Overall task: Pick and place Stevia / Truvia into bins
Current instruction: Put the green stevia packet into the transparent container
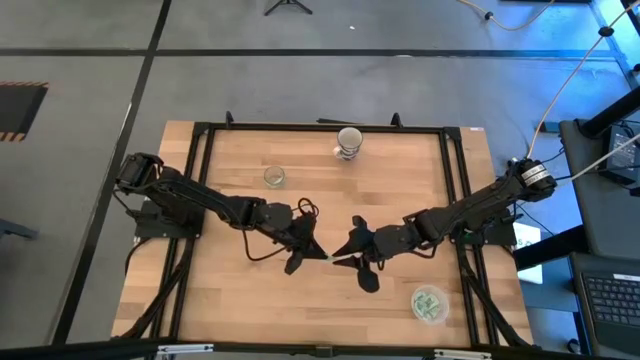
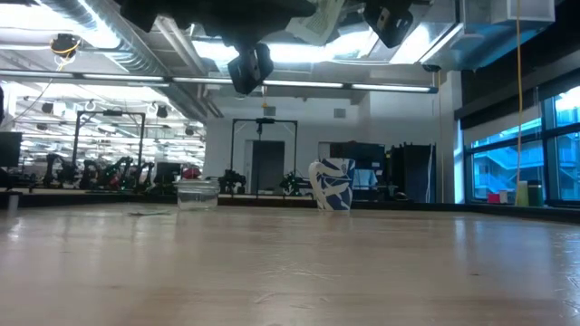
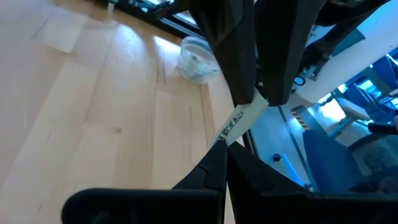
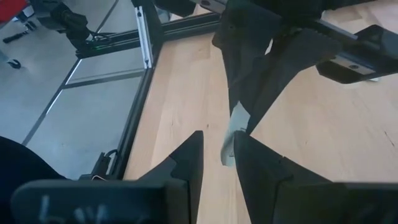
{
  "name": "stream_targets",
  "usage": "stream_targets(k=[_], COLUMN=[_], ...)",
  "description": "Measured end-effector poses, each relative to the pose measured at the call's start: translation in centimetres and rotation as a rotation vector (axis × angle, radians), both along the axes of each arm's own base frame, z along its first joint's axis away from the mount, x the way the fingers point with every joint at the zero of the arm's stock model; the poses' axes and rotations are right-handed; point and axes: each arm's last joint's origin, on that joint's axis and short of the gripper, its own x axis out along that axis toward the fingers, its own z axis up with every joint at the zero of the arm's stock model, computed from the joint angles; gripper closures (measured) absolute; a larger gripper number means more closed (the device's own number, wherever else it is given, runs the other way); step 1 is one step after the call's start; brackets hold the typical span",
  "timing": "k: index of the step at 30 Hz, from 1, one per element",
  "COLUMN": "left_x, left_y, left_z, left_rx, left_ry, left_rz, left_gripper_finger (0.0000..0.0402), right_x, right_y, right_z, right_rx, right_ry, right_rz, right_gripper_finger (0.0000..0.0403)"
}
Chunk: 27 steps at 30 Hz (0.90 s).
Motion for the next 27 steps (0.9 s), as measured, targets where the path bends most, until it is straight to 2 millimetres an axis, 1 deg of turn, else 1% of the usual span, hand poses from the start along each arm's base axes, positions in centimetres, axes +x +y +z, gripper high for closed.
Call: stream_targets(k=[6, 9, 15, 19, 22, 27], left_x=[0.10, 0.09, 0.09, 0.09, 0.09, 0.08], left_y=[-0.08, -0.11, -0.11, -0.12, -0.12, 0.04], left_z=[0.36, 0.37, 0.37, 0.37, 0.37, 0.24], left_rx=[-0.009, -0.011, -0.009, 0.042, 0.087, 0.100], left_ry=[-0.040, -0.042, -0.042, -0.064, -0.083, -0.074], left_rz=[-0.020, -0.033, -0.034, -0.054, -0.072, -0.072], left_gripper_finger=[0.0400, 0.0400, 0.0400, 0.0397, 0.0380, 0.0332], right_x=[0.01, 0.01, 0.01, 0.00, 0.01, -0.01], right_y=[-0.06, -0.08, -0.08, -0.08, -0.08, -0.08], right_z=[0.00, -0.01, -0.01, -0.02, -0.01, -0.04], right_rx=[0.012, 0.036, 0.059, 0.059, 0.059, 0.079], right_ry=[0.001, 0.007, 0.013, 0.014, 0.014, 0.022], right_rz=[-0.031, -0.048, -0.060, -0.060, -0.060, -0.071], right_gripper_finger=[0.0310, 0.0319, 0.0360, 0.0389, 0.0397, 0.0392])
